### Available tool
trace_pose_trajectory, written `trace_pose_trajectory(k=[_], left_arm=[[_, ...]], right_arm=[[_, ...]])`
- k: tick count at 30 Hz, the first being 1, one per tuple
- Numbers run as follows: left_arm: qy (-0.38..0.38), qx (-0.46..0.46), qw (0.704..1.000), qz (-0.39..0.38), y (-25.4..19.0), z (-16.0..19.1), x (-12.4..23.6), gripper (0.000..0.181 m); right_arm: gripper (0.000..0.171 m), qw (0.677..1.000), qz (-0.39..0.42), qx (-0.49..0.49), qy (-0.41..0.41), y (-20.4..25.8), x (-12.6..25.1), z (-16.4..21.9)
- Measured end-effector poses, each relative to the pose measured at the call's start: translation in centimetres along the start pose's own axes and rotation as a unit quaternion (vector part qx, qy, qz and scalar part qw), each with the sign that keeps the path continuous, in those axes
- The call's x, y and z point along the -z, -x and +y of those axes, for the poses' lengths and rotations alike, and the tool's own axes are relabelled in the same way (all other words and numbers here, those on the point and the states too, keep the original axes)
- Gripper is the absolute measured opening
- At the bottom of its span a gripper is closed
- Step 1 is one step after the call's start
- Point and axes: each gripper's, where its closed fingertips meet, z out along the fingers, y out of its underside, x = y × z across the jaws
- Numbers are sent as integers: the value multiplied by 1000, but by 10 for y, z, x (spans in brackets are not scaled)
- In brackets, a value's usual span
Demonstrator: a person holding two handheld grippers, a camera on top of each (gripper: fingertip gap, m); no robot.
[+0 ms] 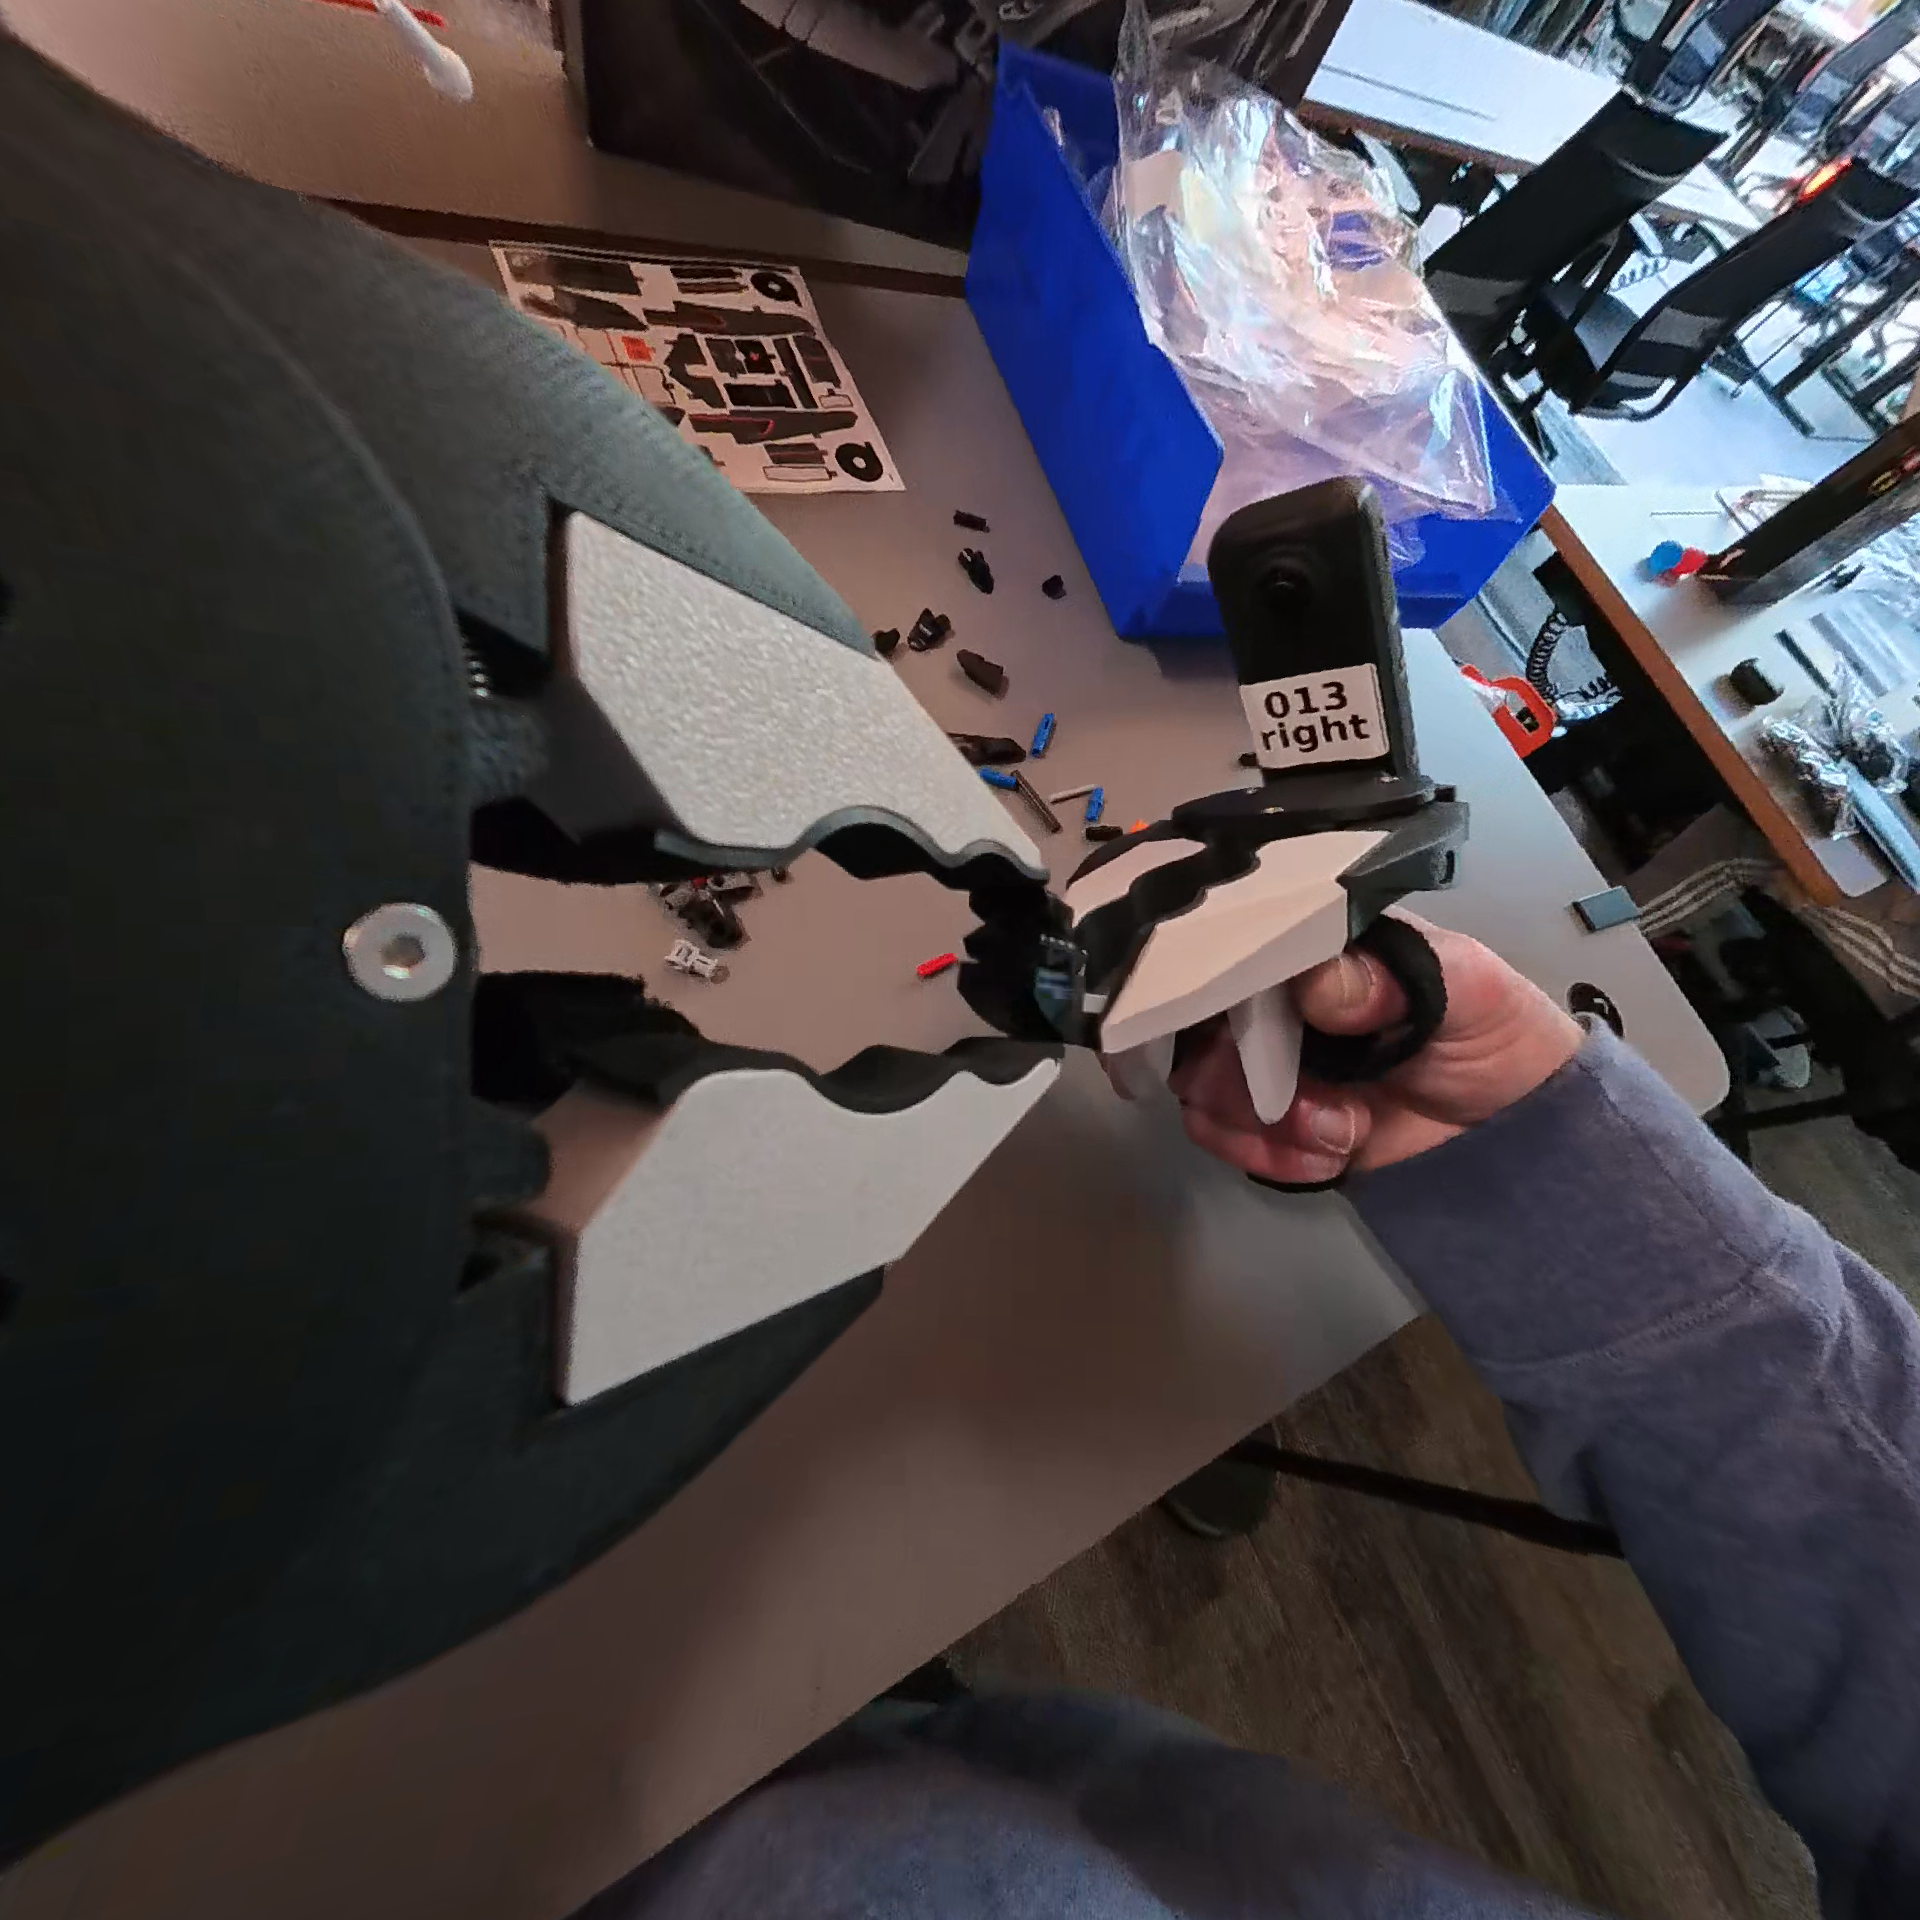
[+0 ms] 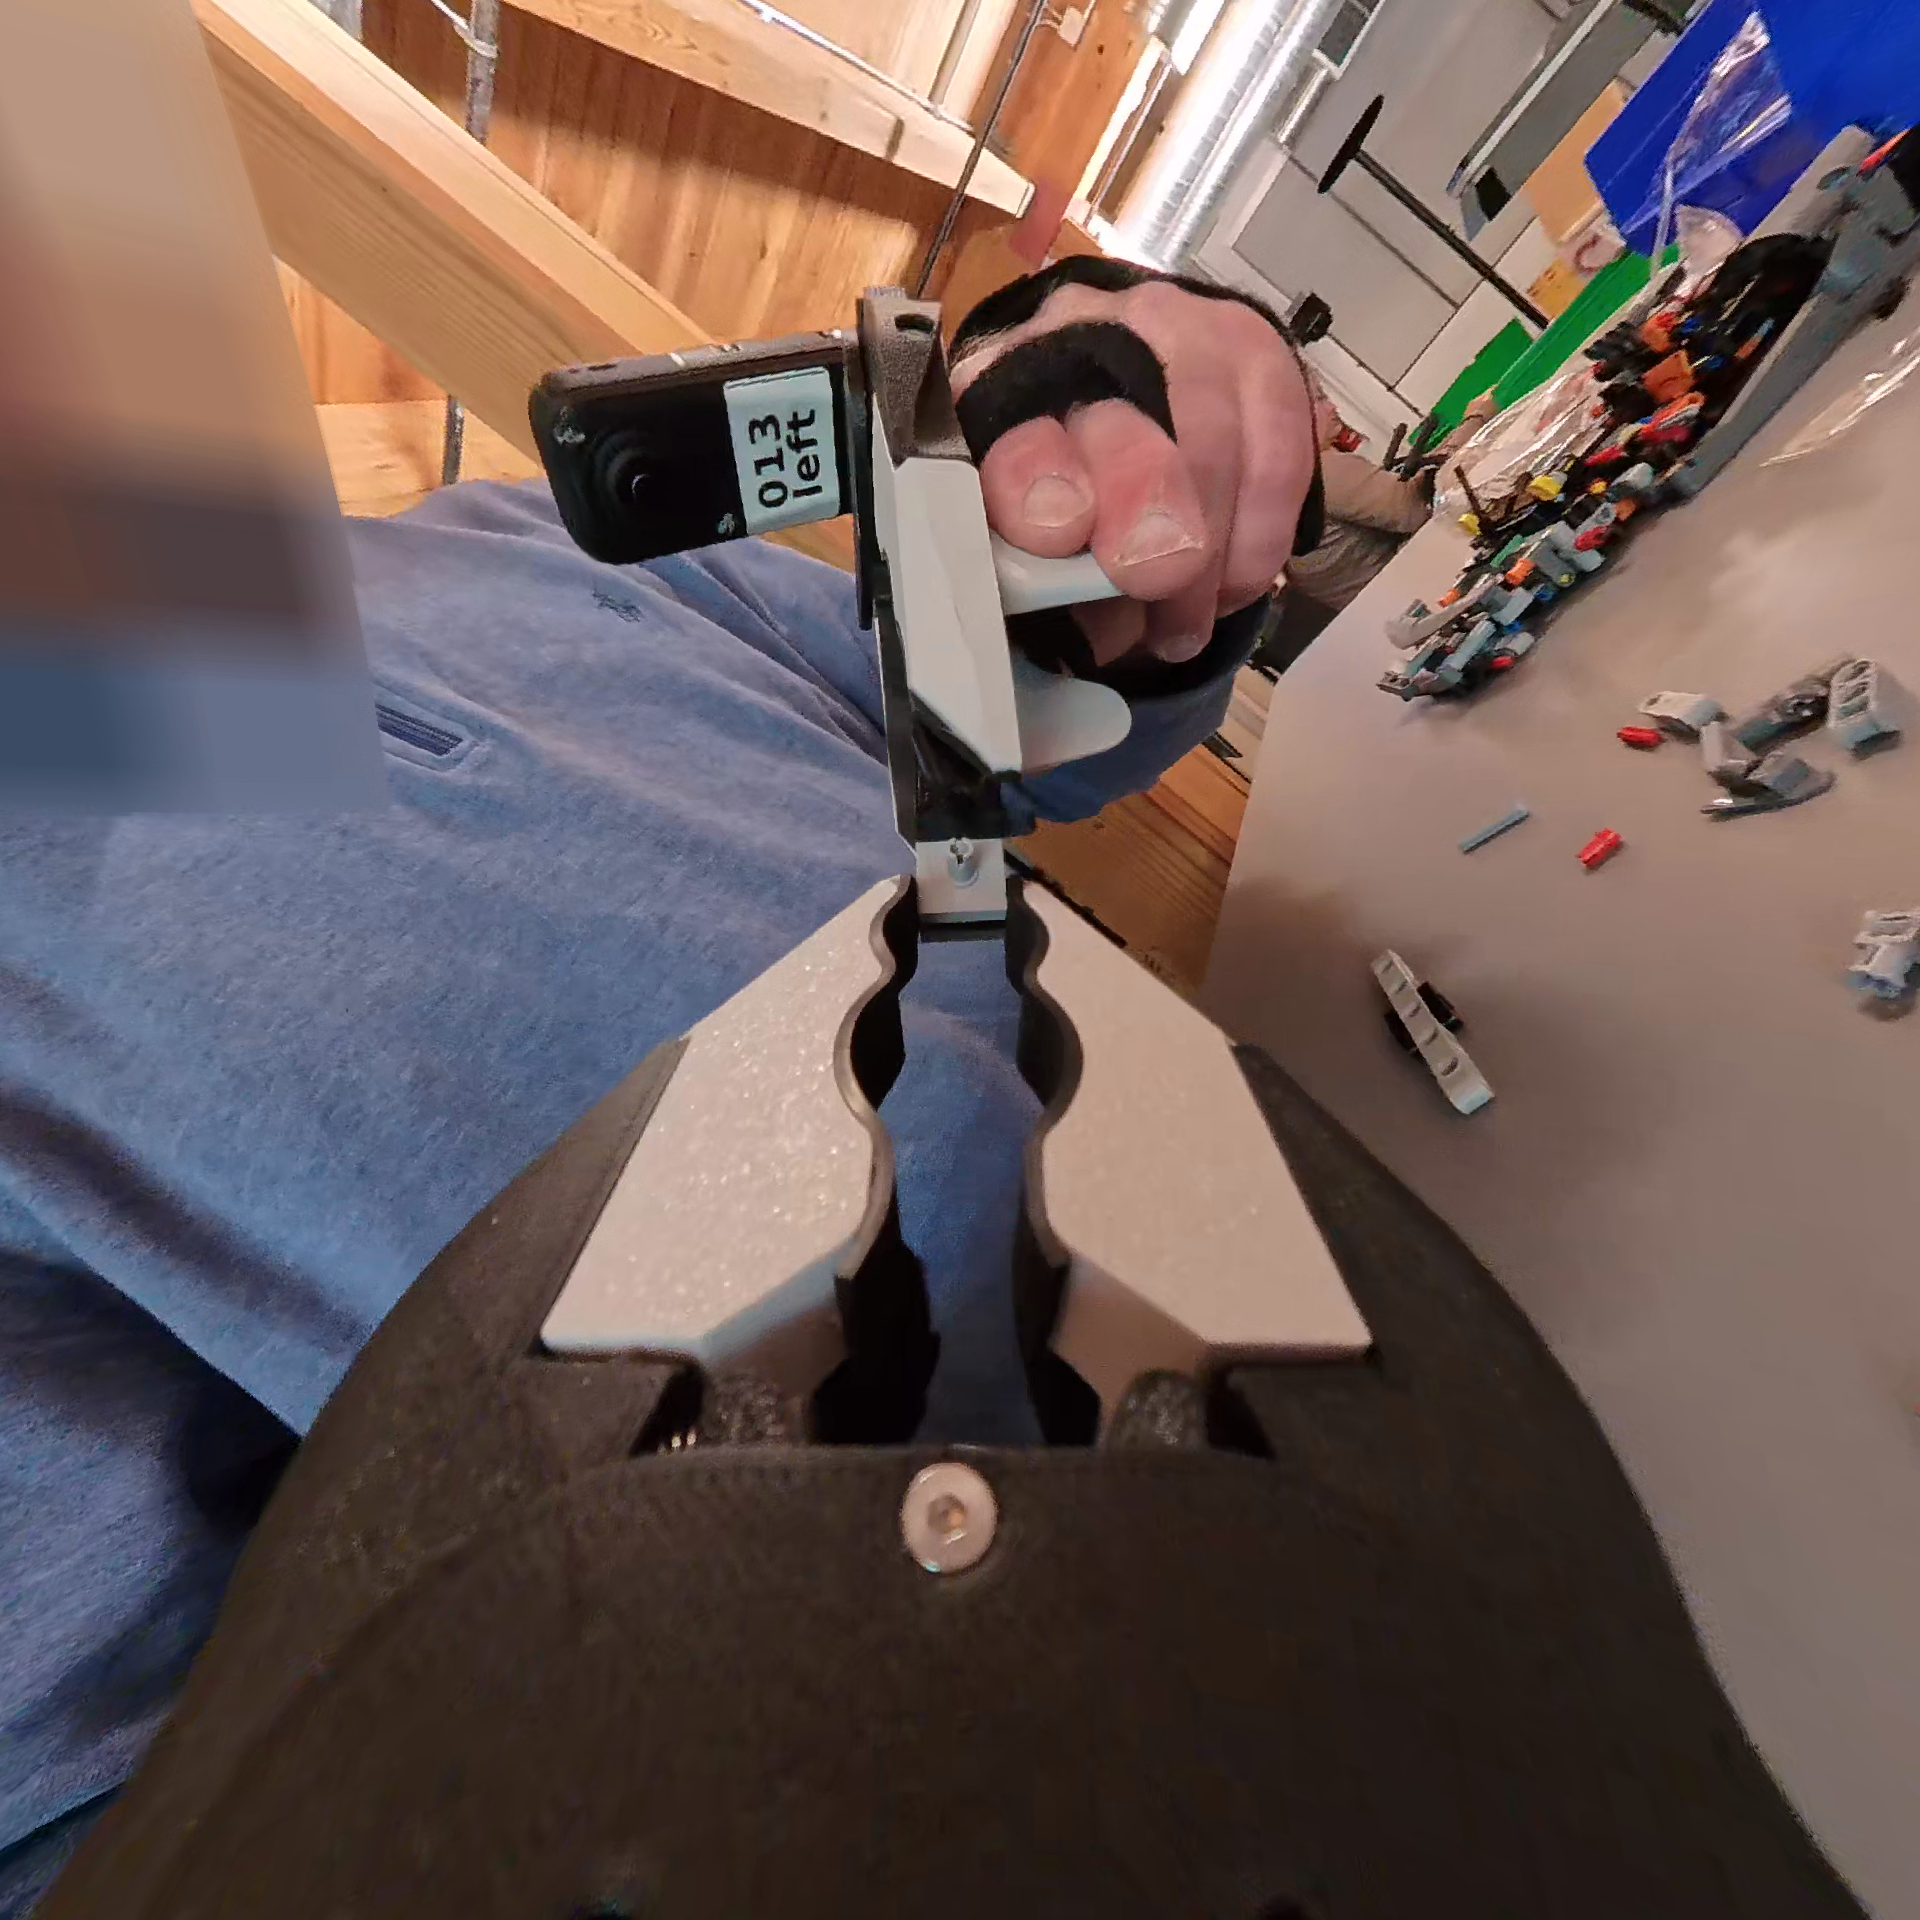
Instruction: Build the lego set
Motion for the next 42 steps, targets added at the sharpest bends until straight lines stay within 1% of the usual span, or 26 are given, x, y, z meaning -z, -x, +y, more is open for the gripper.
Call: trace_pose_trajectory(k=[5,9,14,17,19,22,26,35,42], left_arm=[[17,5,1000,10,-4,0,2,24],[19,14,1000,2,-1,-2,4,23],[22,23,999,-5,4,-4,8,23],[17,48,999,-9,12,-7,13,25],[16,58,998,-5,15,-10,18,26],[2,40,999,-19,22,-21,26,28],[-13,29,999,-24,24,-27,33,30],[-56,28,998,-2,17,-37,44,27],[-53,12,998,14,10,-44,47,26]], right_arm=[[13,1000,-11,-14,3,2,-1,2],[13,1000,-21,-15,-10,6,0,-3],[13,1000,-25,-6,-15,8,-2,-9],[13,999,-29,15,-31,9,-4,-18],[13,998,-49,25,-44,13,-8,-23],[13,992,-96,48,-72,21,-12,-32],[13,985,-142,52,-85,25,-19,-36],[13,973,-220,44,-56,34,-31,-31],[13,965,-257,49,-36,42,-35,-25]])
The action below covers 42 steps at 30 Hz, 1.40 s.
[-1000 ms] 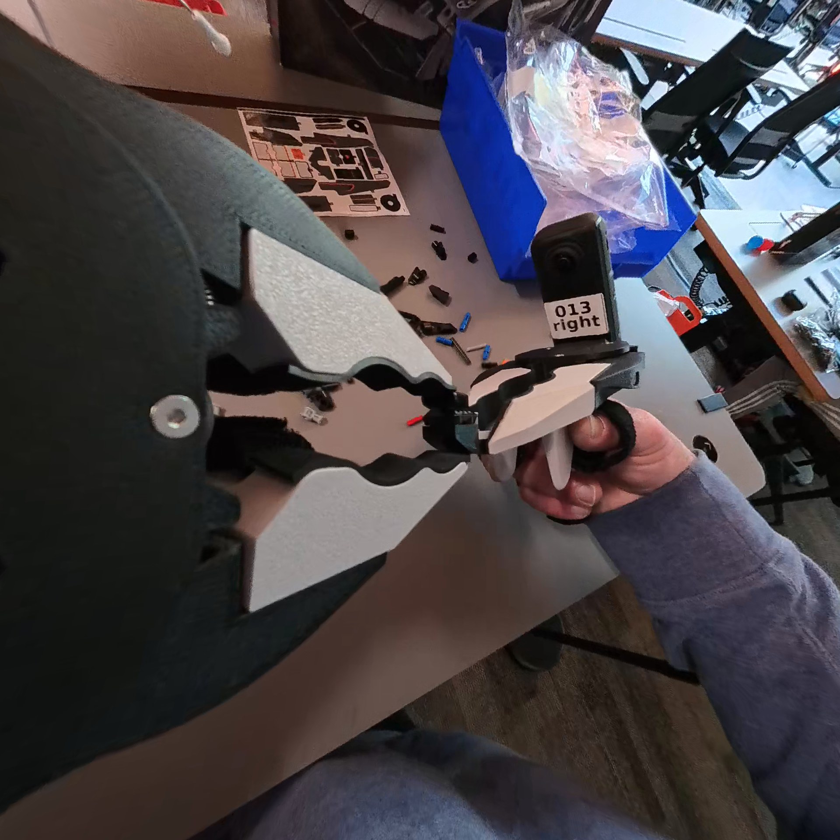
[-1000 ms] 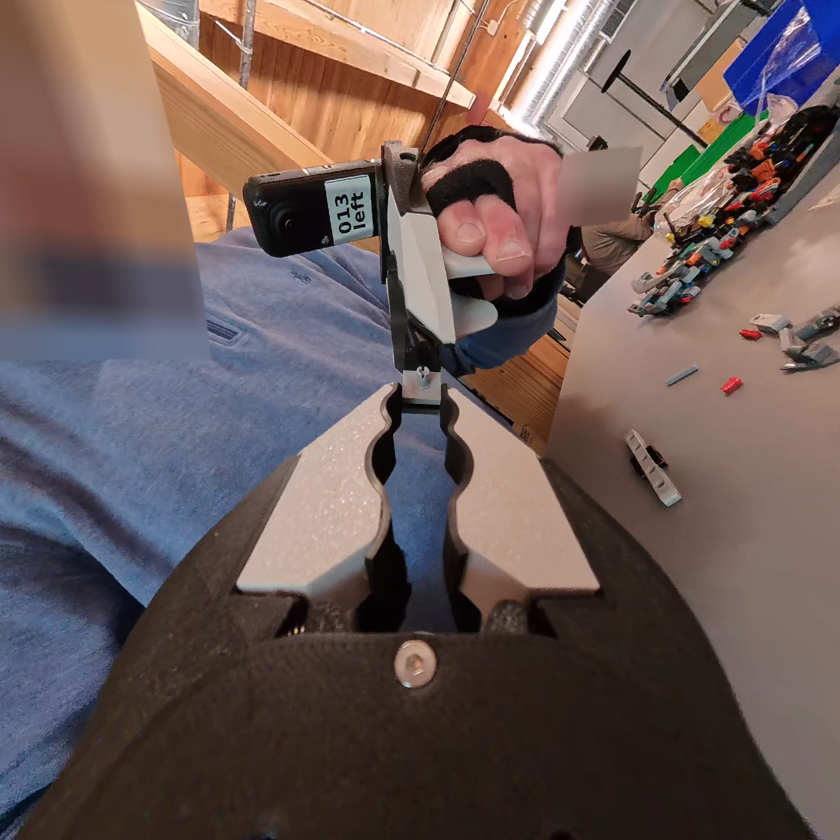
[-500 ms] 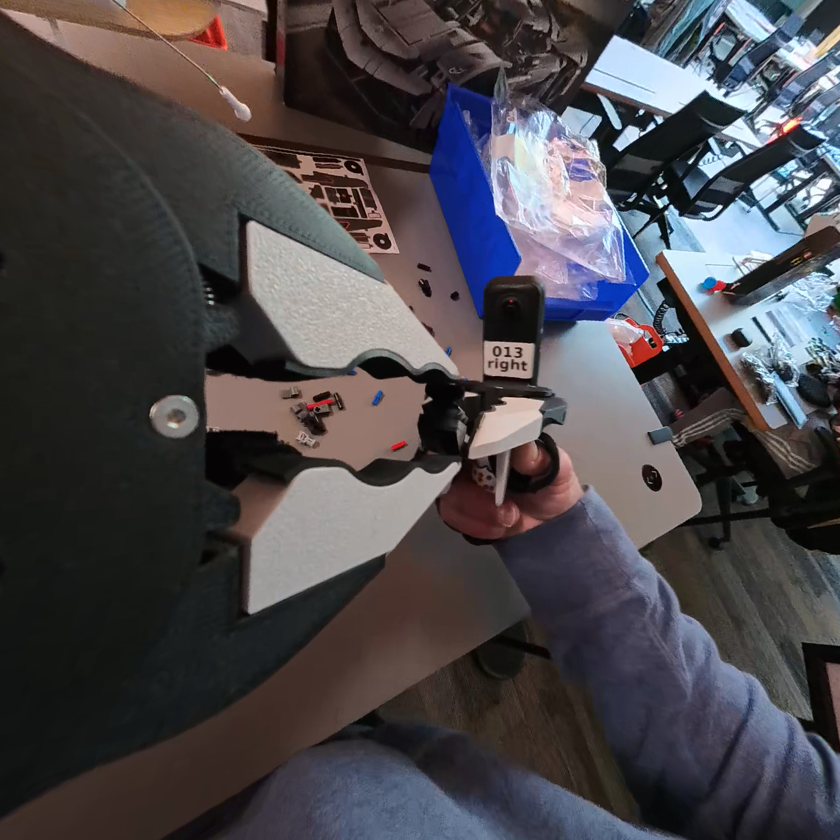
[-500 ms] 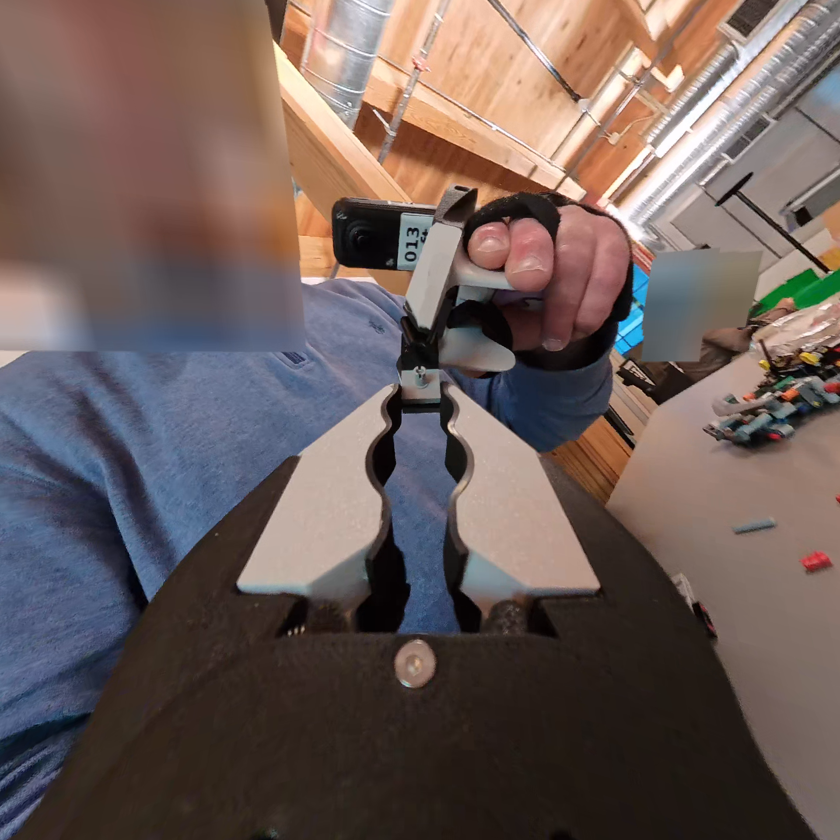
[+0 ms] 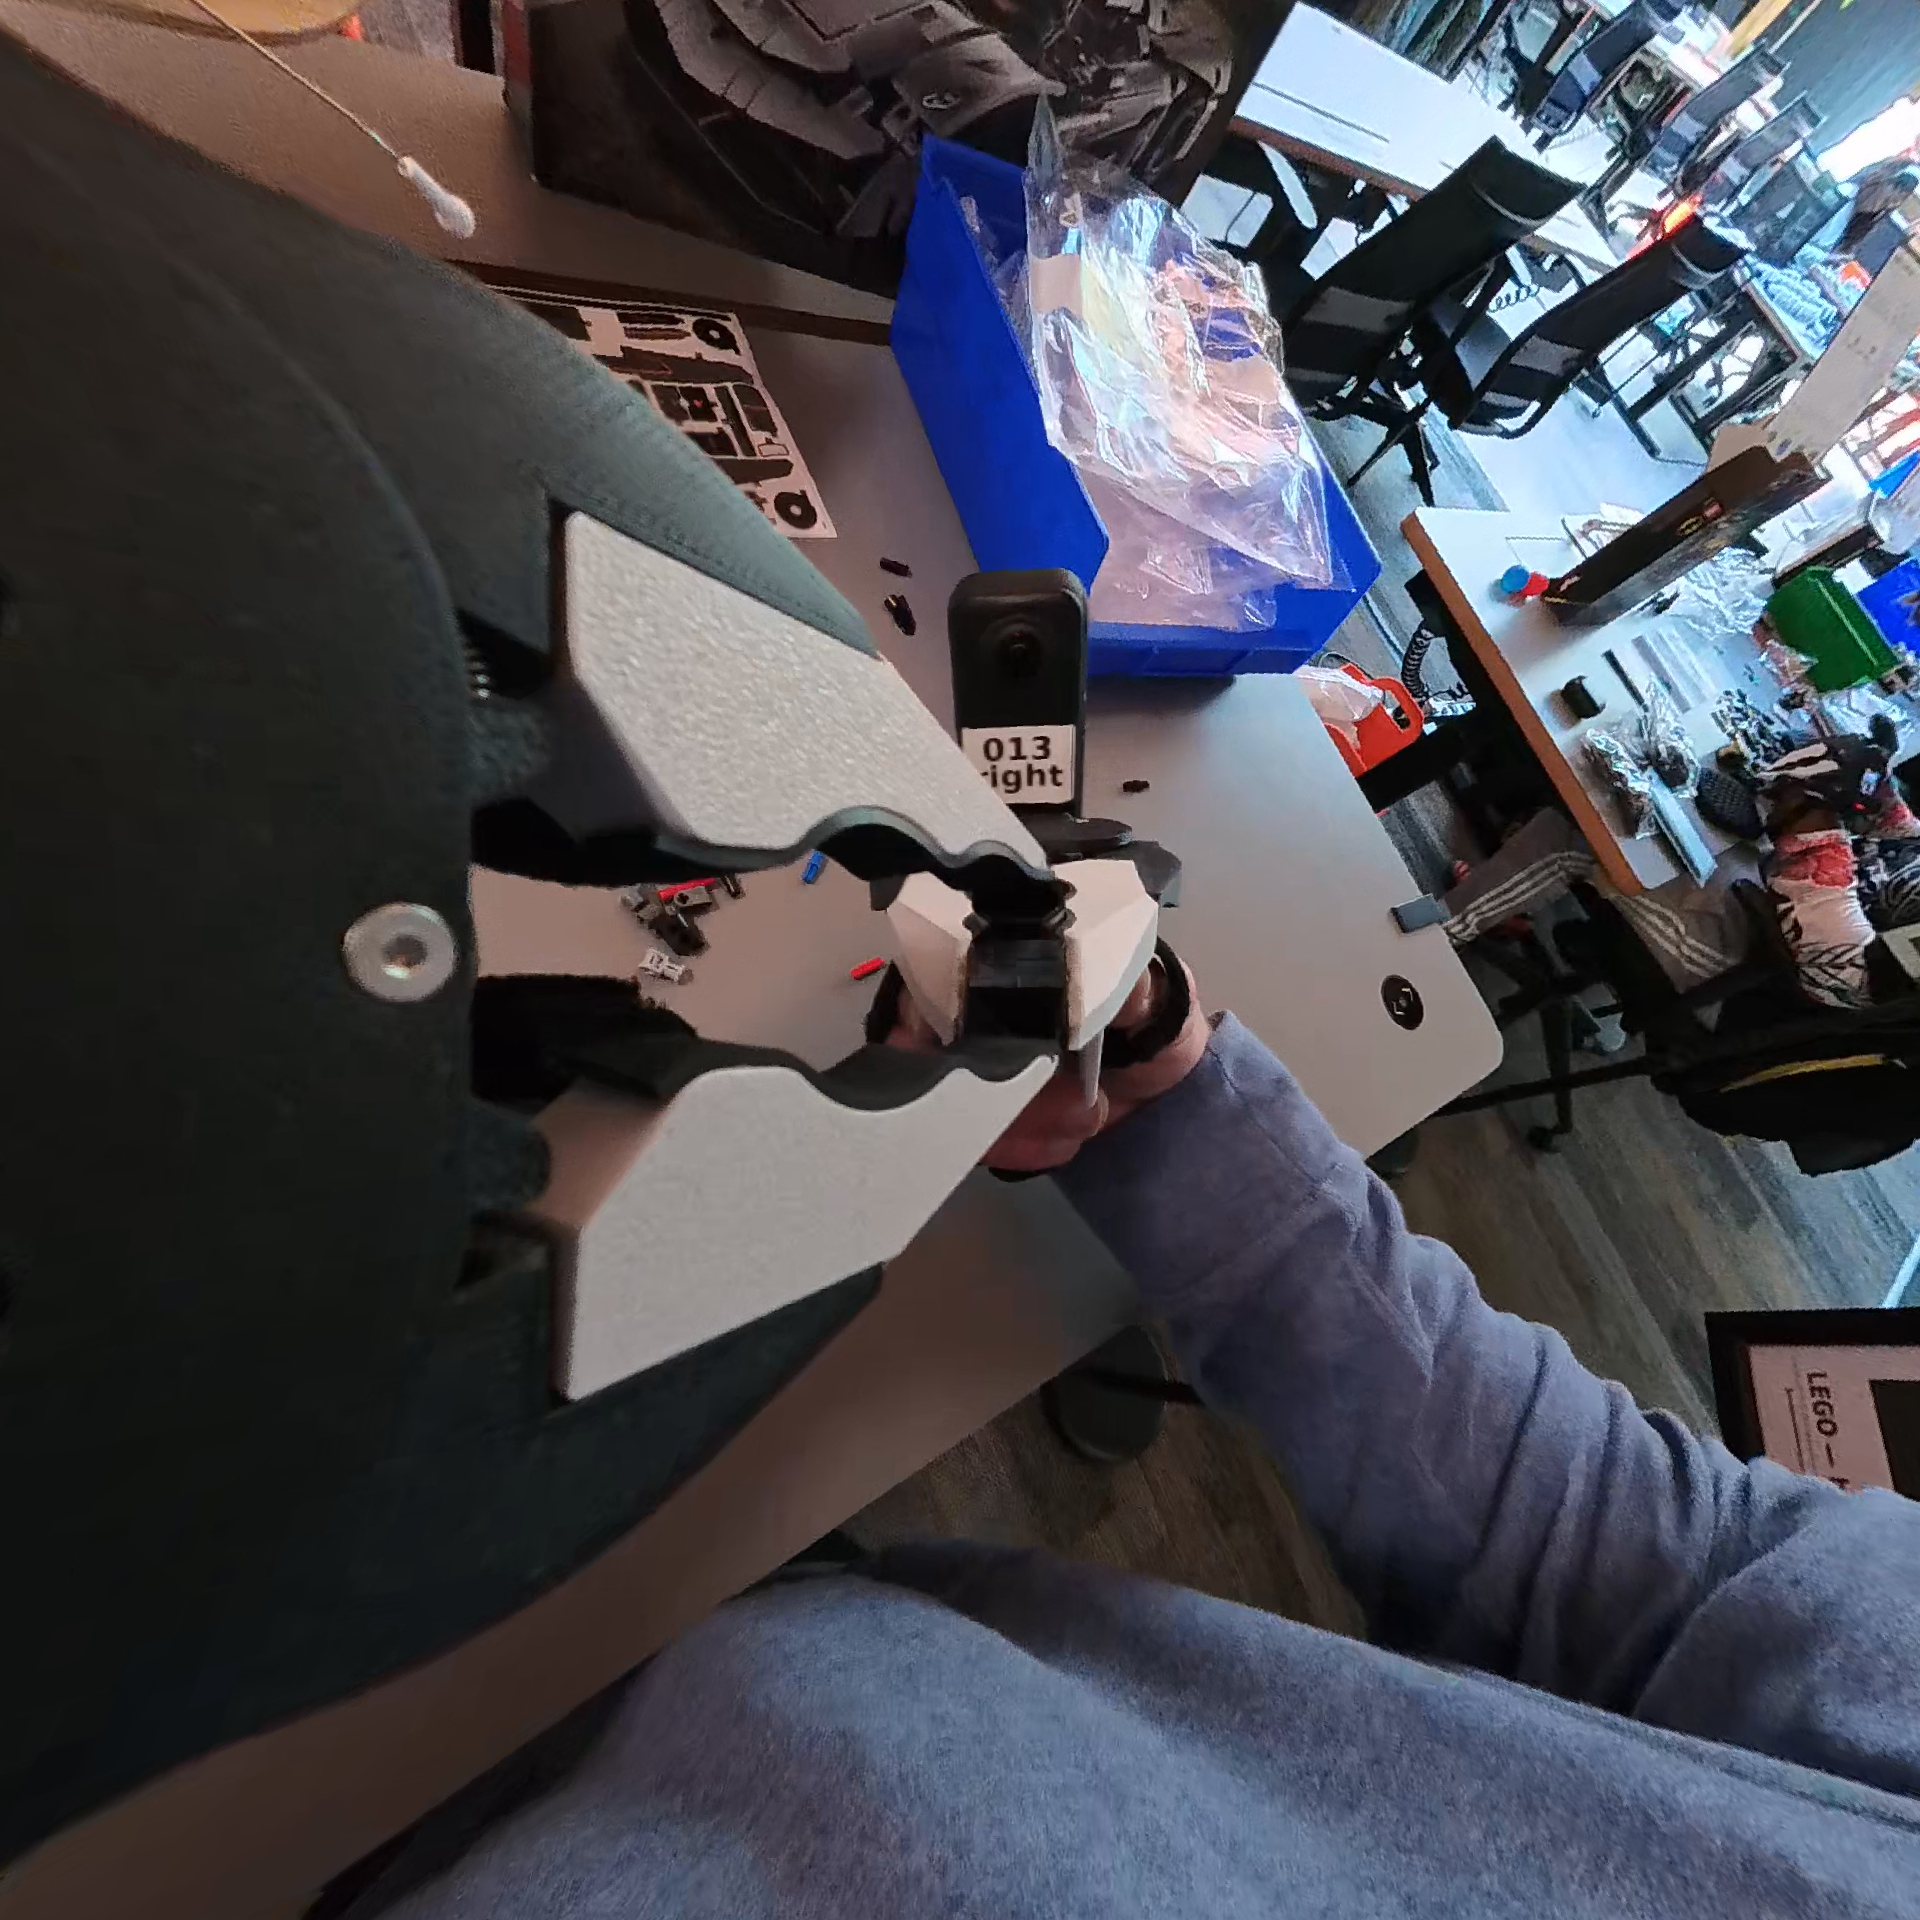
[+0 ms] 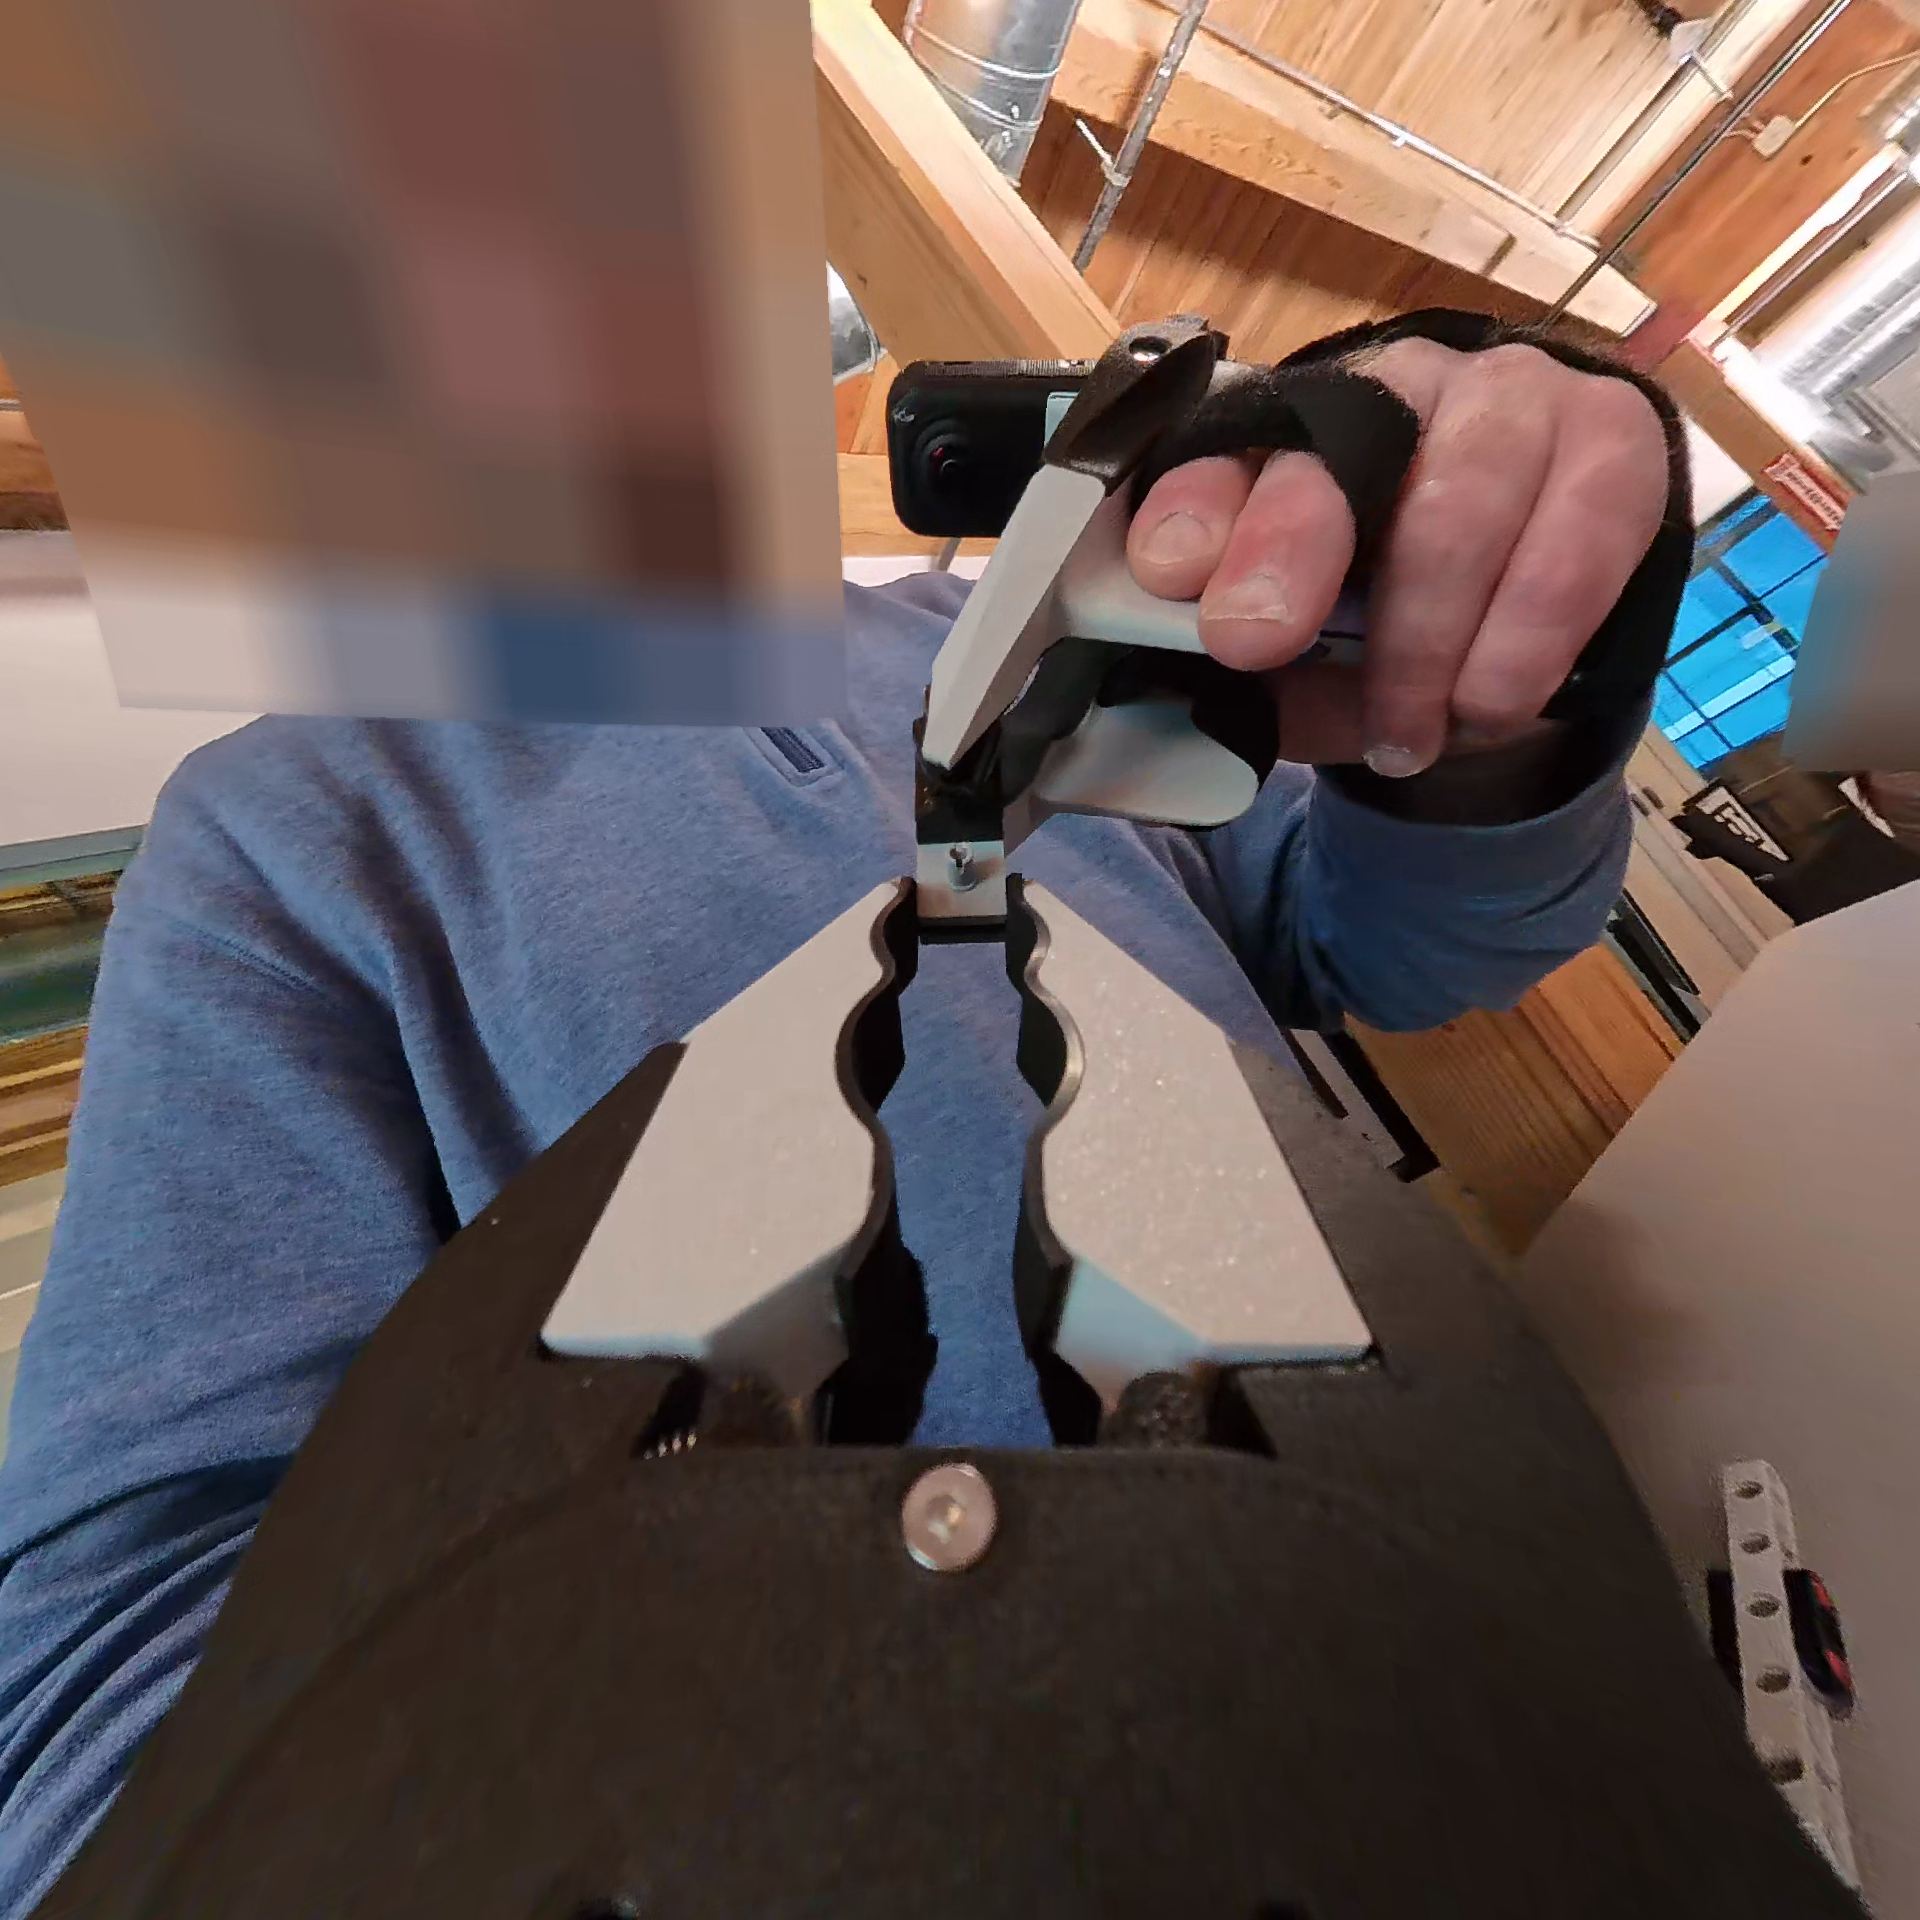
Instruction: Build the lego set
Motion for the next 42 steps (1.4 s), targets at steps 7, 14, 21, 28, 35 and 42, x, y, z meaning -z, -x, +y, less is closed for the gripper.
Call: trace_pose_trajectory(k=[7,14,21,28,35,42], left_arm=[[21,11,999,-23,10,6,3,26],[-47,122,991,-34,23,14,12,26],[-98,166,981,-34,31,8,20,26],[-95,161,981,-45,34,9,19,26],[-78,136,986,-61,35,8,16,26],[-42,125,989,-70,37,14,11,26]], right_arm=[[22,997,62,30,-31,-11,6,-14],[29,938,280,204,-19,-11,19,-45],[23,820,449,329,132,-14,-1,-53],[20,819,484,286,114,-13,3,-54],[29,838,491,221,88,-15,3,-52],[19,820,526,200,102,-15,5,-49]])
